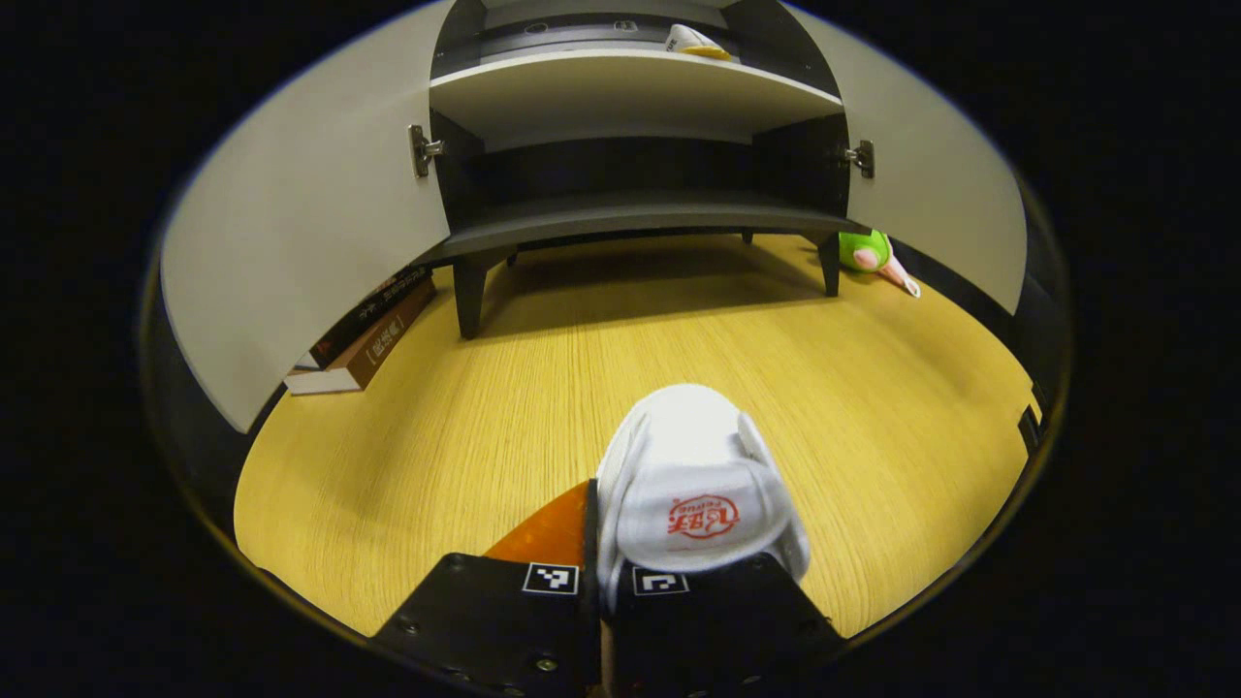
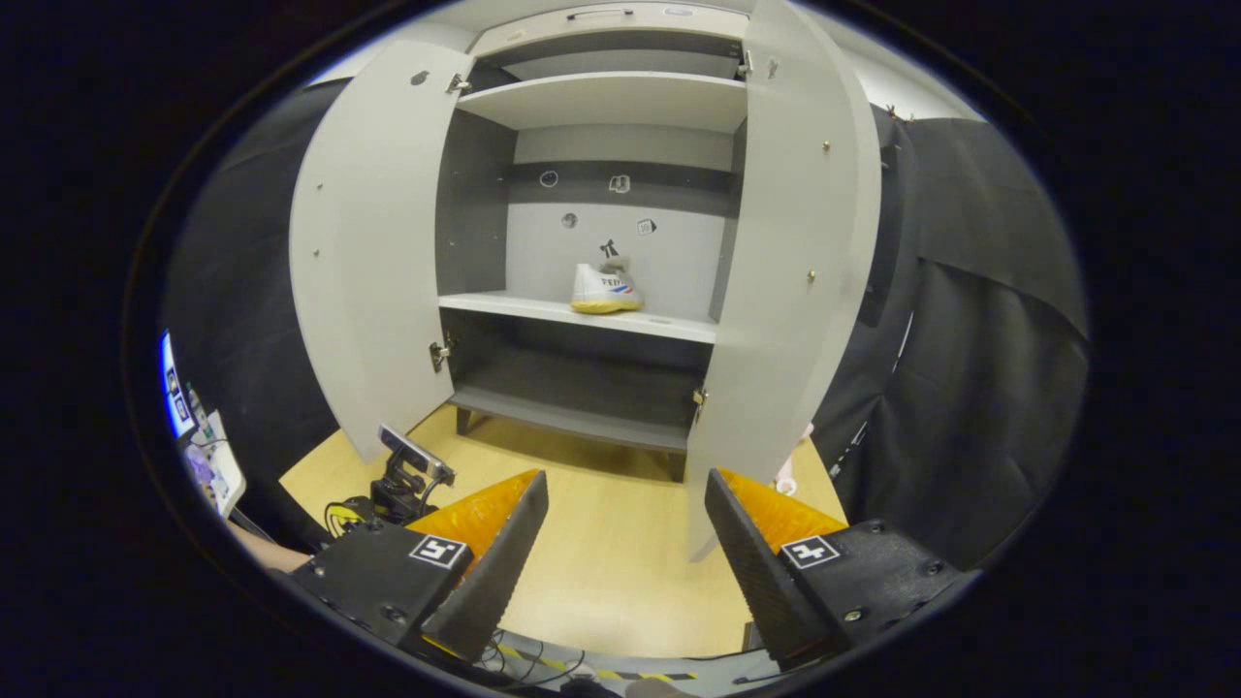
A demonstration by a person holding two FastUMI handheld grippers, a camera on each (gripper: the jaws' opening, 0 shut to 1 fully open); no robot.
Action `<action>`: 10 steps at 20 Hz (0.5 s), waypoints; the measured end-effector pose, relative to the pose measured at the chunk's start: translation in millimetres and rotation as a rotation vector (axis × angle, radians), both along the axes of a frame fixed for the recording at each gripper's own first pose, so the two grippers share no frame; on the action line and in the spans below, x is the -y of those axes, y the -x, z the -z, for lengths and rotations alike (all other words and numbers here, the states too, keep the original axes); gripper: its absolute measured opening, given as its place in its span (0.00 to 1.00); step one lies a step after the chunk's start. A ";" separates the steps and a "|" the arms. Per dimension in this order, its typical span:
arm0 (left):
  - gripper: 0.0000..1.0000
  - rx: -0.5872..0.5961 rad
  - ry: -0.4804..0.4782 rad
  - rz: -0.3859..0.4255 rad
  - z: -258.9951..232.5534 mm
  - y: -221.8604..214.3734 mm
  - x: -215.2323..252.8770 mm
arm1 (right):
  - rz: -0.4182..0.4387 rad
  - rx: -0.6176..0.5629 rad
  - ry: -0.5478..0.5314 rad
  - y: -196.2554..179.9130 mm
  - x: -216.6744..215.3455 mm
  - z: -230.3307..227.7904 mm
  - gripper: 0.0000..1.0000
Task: Grab one shoe with the right hand and put it into the shoe cabinet, grab the other shoe with the left hand and put it into the shoe cabinet; then close the right door with the right hand and the left door with the left hand.
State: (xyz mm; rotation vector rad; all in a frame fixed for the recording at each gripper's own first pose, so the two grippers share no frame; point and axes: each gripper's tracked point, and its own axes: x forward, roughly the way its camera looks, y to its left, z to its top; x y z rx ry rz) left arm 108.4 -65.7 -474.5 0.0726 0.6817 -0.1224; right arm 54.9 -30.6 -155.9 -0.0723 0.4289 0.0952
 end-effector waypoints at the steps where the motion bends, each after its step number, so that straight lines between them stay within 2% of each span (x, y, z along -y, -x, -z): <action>1: 0.14 -0.010 -0.004 -0.012 0.0 1.8 -4.0 | -0.002 0.001 -0.005 -0.9 -0.3 -0.6 1.00; 2: 0.12 -0.005 0.002 -0.021 -4.3 1.9 -7.2 | -0.005 0.005 -0.011 -2.7 -1.5 -2.8 1.00; 5: 0.12 0.016 0.007 -0.061 -26.0 12.5 -15.7 | -0.014 0.024 -0.019 -5.7 -3.6 -9.3 1.00; 10: 0.12 0.090 0.008 -0.098 -99.3 23.5 -31.8 | -0.031 0.063 -0.055 -10.7 -10.8 -22.2 1.00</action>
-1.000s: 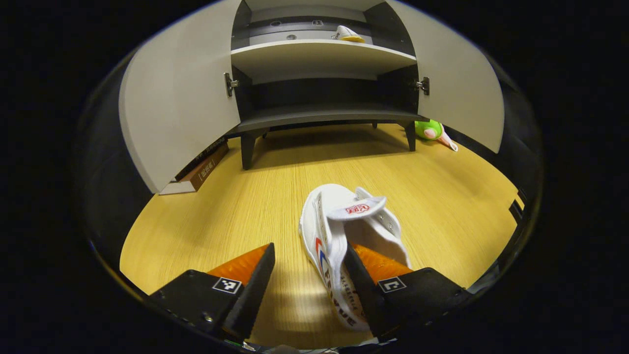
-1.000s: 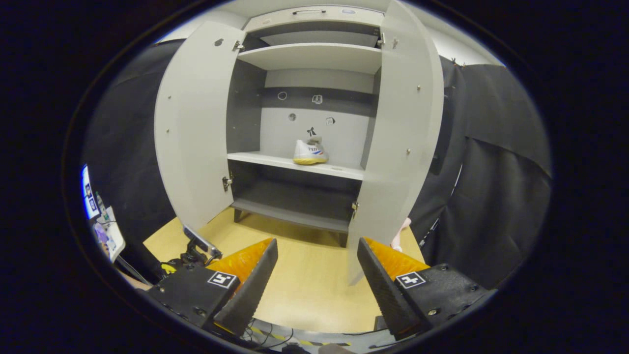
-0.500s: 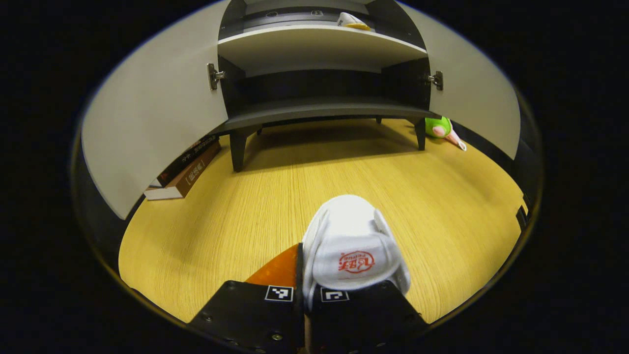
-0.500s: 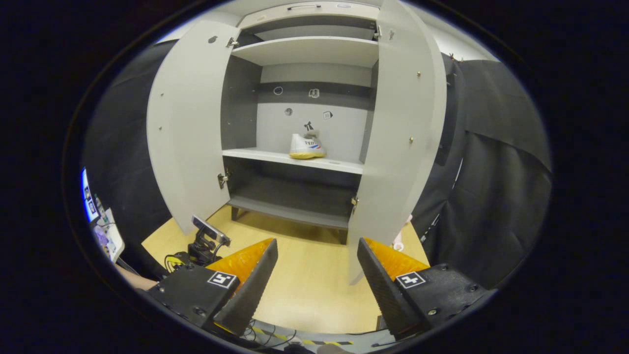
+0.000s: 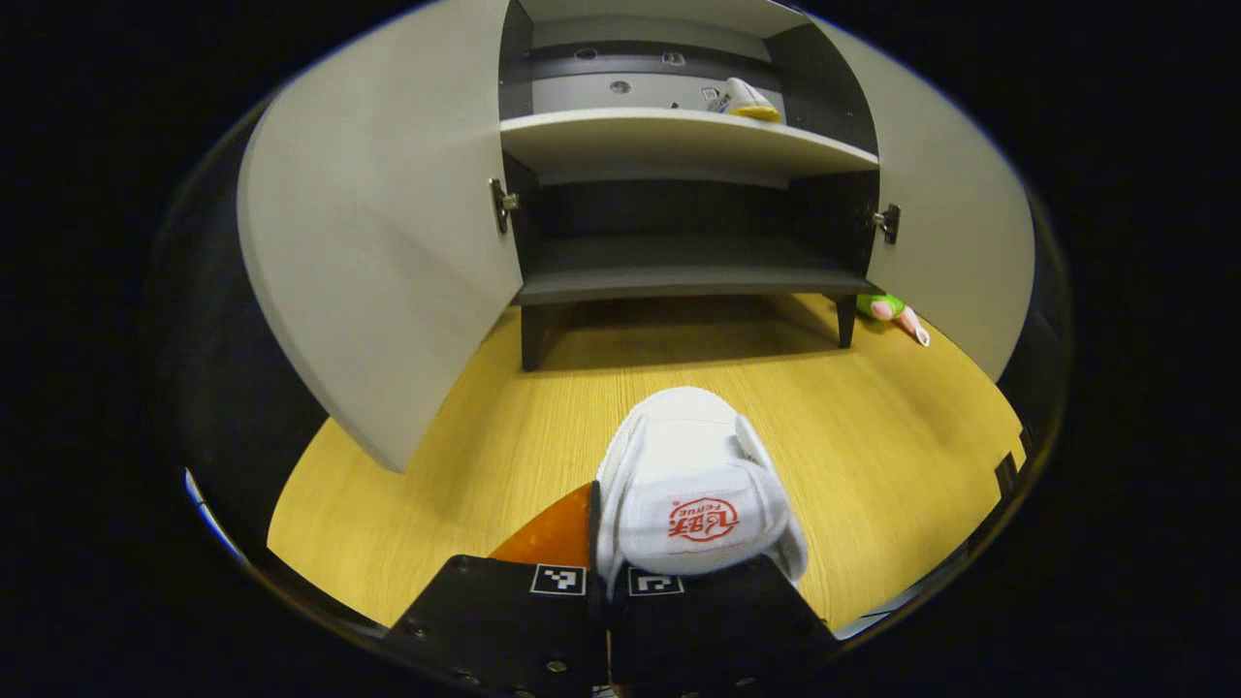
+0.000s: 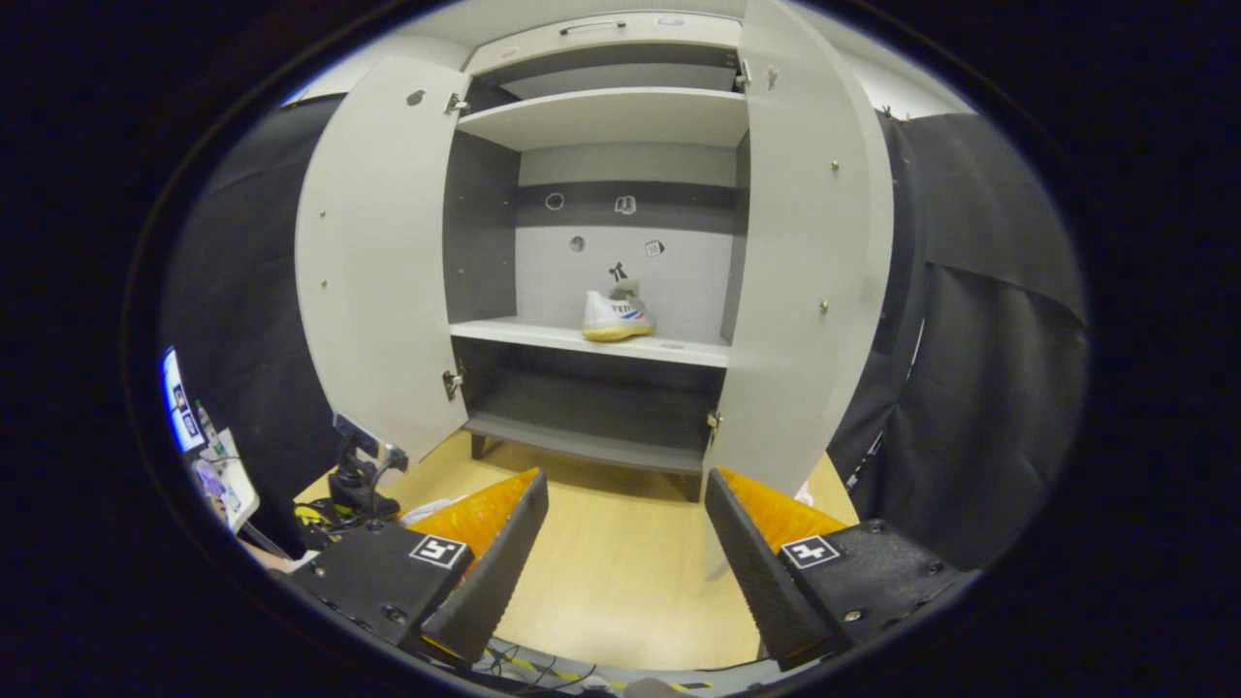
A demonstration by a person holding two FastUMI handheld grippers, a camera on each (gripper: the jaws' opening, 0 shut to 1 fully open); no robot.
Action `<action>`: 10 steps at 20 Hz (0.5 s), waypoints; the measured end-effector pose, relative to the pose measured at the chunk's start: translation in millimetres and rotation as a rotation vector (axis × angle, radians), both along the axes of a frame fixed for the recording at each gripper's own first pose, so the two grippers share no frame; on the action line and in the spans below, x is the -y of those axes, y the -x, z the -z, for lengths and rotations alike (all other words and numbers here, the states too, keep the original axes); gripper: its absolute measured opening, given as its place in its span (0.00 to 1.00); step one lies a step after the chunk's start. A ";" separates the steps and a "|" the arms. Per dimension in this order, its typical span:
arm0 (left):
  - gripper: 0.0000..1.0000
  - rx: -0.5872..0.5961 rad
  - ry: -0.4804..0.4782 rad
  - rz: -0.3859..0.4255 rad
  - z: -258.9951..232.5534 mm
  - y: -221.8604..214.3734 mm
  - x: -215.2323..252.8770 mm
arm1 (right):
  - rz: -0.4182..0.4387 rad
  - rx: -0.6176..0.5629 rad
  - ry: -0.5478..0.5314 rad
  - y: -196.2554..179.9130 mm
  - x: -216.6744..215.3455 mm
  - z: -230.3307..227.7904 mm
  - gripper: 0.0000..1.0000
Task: Grab one shoe with the right hand and put it into the shoe cabinet, grab the other shoe with the left hand and put it into the shoe cabinet; then close the right door with the right hand and the left door with the left hand.
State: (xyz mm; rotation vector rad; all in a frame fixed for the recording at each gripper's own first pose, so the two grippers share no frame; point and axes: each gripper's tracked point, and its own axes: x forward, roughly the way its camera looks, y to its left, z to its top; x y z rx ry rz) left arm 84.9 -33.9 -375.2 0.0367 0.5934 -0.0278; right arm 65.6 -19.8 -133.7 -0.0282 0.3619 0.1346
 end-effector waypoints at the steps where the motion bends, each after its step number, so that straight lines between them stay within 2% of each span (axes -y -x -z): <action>1: 0.12 0.018 0.001 -0.005 -18.2 0.9 -3.0 | -0.003 0.009 -0.007 -0.7 -1.3 -2.8 1.00; 7: 0.12 0.130 0.009 -0.033 -131.1 -14.3 -26.3 | -0.047 0.063 -0.049 -8.2 -12.0 -20.1 1.00; 10: 0.12 0.200 -0.003 -0.040 -181.9 -42.2 -35.2 | -0.084 0.085 -0.070 -13.5 -18.7 -25.2 1.00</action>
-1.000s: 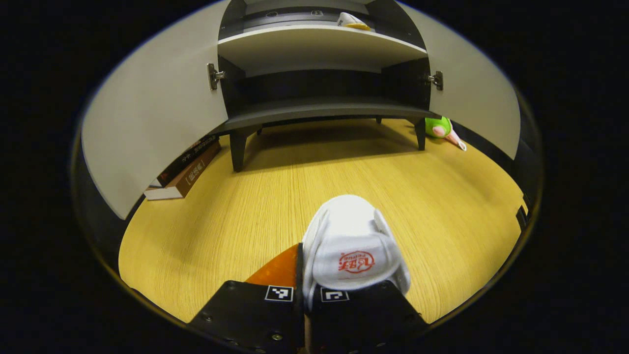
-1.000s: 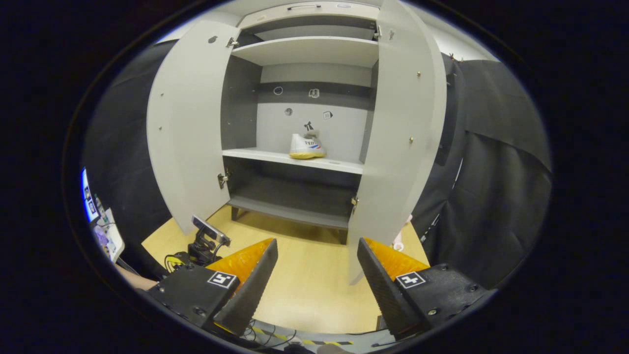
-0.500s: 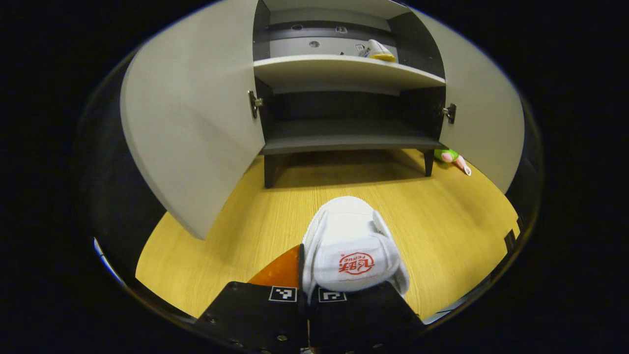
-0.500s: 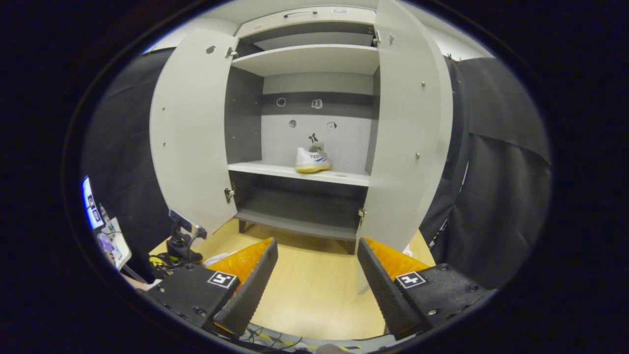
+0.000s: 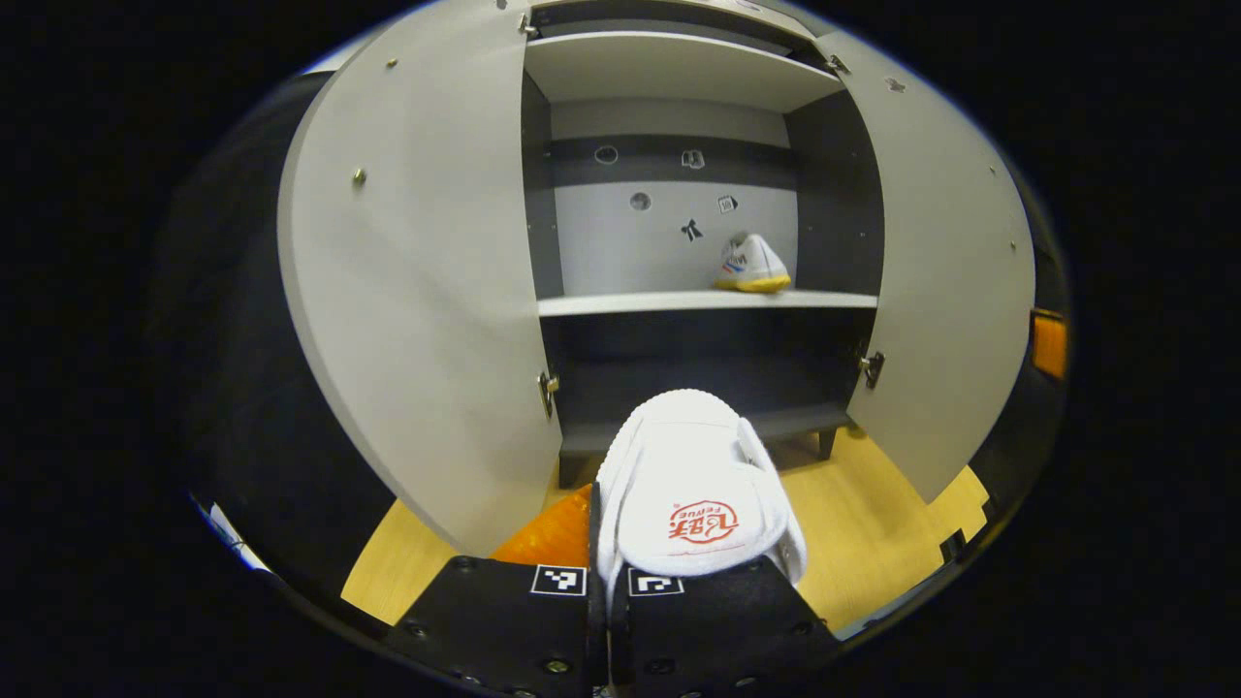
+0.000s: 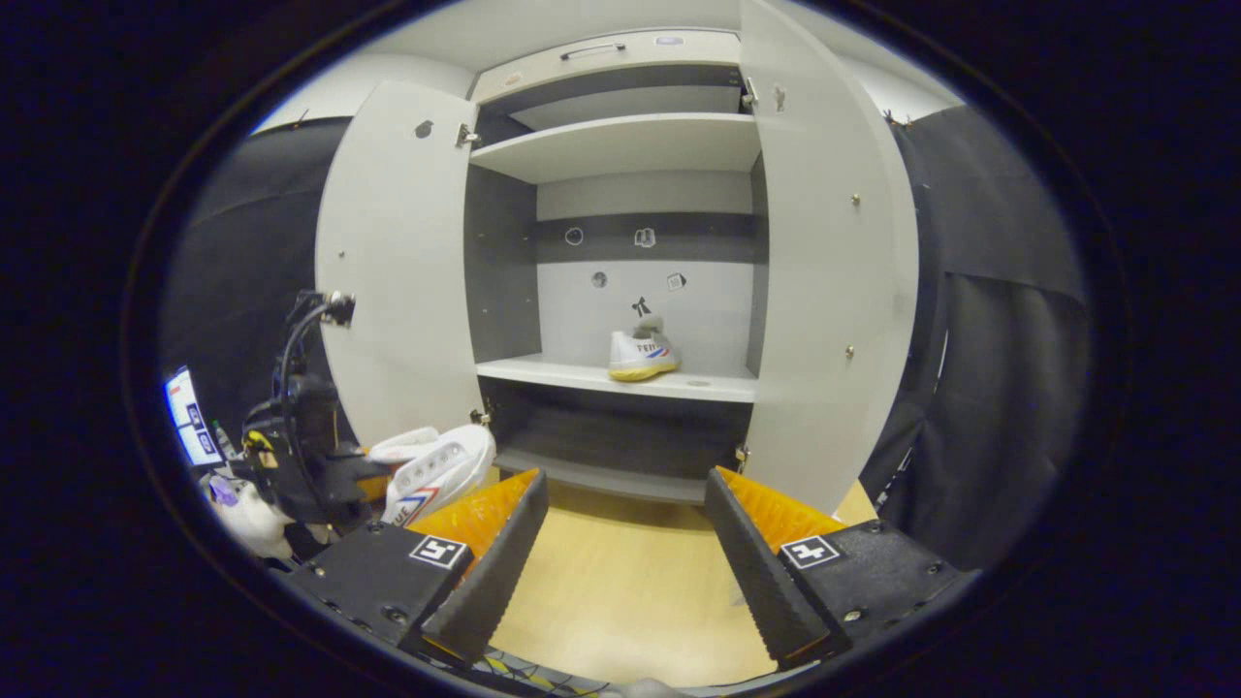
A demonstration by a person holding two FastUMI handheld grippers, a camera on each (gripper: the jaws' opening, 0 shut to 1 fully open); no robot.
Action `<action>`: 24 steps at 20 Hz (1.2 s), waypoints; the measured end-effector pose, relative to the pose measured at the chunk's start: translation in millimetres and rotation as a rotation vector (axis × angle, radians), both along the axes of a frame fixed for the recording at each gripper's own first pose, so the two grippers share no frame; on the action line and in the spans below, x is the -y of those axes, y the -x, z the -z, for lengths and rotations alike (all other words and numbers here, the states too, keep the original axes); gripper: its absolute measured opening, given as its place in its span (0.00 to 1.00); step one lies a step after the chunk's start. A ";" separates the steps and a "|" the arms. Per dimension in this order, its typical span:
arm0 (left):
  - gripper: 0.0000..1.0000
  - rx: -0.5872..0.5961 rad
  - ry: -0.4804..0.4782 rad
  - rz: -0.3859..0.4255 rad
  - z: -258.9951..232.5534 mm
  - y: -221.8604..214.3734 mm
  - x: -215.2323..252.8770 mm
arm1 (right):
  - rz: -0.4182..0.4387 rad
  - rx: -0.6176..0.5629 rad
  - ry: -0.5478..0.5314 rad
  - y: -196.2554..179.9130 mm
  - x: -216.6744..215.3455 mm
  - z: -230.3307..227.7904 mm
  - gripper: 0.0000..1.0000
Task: Grab one shoe with the right hand and put it into the shoe cabinet, grab the other shoe with the left hand and put it into the shoe cabinet; then close the right door with the right hand and the left door with the left hand.
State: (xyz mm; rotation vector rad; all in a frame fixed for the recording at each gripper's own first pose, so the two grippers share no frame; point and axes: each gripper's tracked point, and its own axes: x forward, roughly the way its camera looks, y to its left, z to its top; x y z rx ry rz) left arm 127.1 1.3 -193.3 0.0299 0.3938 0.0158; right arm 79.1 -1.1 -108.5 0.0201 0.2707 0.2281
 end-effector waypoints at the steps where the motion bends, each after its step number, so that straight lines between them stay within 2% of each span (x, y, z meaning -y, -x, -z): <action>1: 0.12 0.025 0.001 -0.009 -15.3 -13.8 -4.2 | -0.011 0.003 -0.003 -2.1 -2.0 -0.3 1.00; 2: 0.12 0.044 0.000 -0.013 -30.0 -27.4 -6.3 | -0.023 0.007 -0.006 -4.8 -2.9 -0.8 1.00; 3: 0.12 0.067 0.001 -0.018 -30.1 -20.2 -2.0 | -0.033 0.007 -0.008 -6.6 -4.8 -0.8 1.00; 4: 0.12 0.093 -0.014 -0.019 -55.4 -44.0 -9.2 | -0.046 0.010 -0.014 -9.0 -6.7 -1.0 1.00; 5: 0.12 0.121 -0.025 -0.030 -42.0 -41.1 -6.0 | -0.066 0.011 -0.013 -9.7 -10.1 0.0 1.00; 6: 0.12 0.135 -0.024 -0.034 -59.2 -50.5 -4.8 | -0.077 0.009 -0.005 -12.1 -11.1 1.4 1.00; 9: 0.12 0.178 0.002 -0.049 -84.4 -94.9 -2.4 | -0.111 0.000 0.000 -17.2 -15.8 6.6 1.00; 14: 0.12 0.199 -0.016 -0.065 -107.0 -196.9 9.4 | -0.141 -0.024 0.008 -24.1 -20.4 11.3 1.00; 16: 0.12 0.182 -0.006 -0.063 -100.5 -234.1 13.0 | -0.139 -0.032 0.016 -23.7 -18.6 13.3 1.00; 19: 0.12 0.137 -0.050 -0.065 -72.7 -275.7 17.8 | -0.127 -0.048 0.040 -28.2 -13.3 18.5 1.00; 24: 0.12 -0.019 -0.095 -0.064 -14.6 -310.1 16.2 | -0.084 -0.081 0.032 -32.8 3.3 20.9 1.00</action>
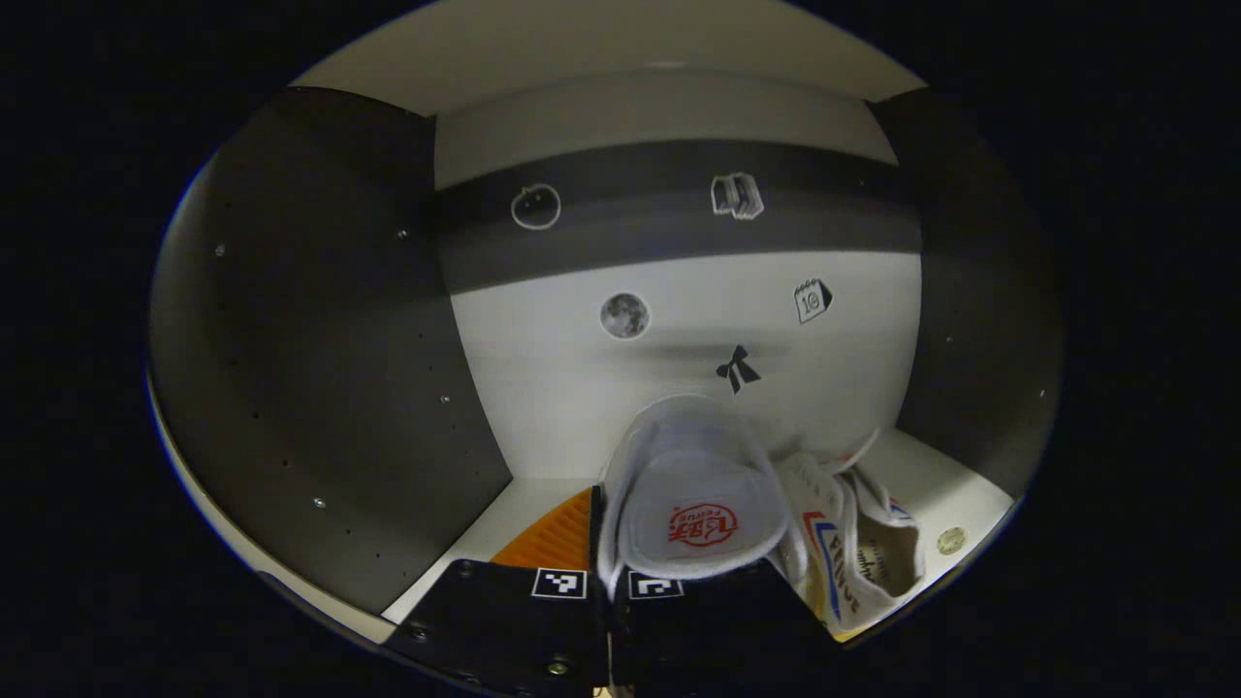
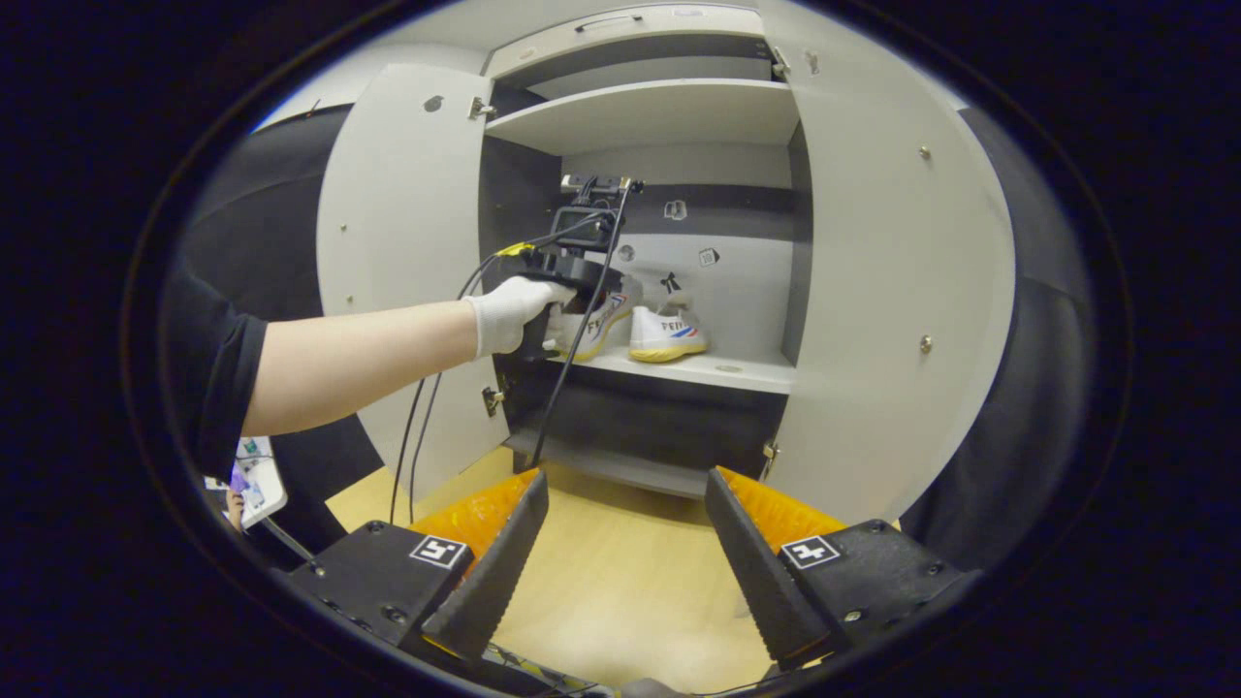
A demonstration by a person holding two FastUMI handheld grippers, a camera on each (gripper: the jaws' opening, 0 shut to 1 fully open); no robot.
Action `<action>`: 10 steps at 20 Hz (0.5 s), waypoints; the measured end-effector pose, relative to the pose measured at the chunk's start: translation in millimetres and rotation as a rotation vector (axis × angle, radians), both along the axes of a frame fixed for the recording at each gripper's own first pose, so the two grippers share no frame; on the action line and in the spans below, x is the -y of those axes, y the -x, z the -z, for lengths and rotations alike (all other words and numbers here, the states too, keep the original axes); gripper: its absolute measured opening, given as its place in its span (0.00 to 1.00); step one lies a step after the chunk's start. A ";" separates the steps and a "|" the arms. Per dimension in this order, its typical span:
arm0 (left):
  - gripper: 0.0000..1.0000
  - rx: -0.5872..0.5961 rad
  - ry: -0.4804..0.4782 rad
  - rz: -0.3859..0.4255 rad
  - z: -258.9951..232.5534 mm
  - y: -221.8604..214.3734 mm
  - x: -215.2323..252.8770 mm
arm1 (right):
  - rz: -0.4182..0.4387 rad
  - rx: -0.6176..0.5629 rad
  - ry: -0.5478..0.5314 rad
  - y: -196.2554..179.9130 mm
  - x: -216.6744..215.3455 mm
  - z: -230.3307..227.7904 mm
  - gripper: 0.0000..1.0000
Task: Grab one shoe with the right hand and put it into the shoe cabinet, grab the other shoe with the left hand and put it into the shoe cabinet; then close the right door with the right hand and the left door with the left hand.
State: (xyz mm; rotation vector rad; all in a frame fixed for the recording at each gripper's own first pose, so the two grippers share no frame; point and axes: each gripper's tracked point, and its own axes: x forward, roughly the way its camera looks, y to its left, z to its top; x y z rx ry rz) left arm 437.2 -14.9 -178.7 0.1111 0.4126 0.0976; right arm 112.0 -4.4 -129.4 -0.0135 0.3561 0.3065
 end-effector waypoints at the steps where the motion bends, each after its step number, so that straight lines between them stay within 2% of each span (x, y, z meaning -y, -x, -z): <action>1: 0.12 -0.026 0.012 -0.012 6.7 -2.6 -2.2 | 0.006 -0.003 -0.004 -0.7 2.8 1.7 1.00; 2: 0.02 -0.055 0.019 -0.023 13.3 -4.4 -4.8 | 0.009 -0.011 -0.007 -1.7 4.3 2.8 1.00; 5: 0.02 -0.101 0.031 -0.037 17.4 -2.6 -8.0 | 0.001 -0.021 -0.015 -1.6 3.5 4.3 1.00; 6: 0.12 -0.118 0.042 -0.031 19.8 -2.4 -7.4 | -0.003 -0.023 -0.014 -1.9 2.7 4.2 1.00; 7: 0.06 -0.145 0.060 -0.022 22.6 0.0 -5.2 | -0.003 -0.023 -0.016 -1.4 1.9 3.3 1.00; 9: 0.20 -0.157 0.065 -0.010 23.1 5.3 -7.4 | -0.014 -0.021 -0.023 0.5 -2.0 0.7 1.00; 10: 0.19 -0.145 0.076 0.009 17.9 5.3 -6.7 | -0.018 -0.015 -0.019 0.6 -2.6 -0.8 1.00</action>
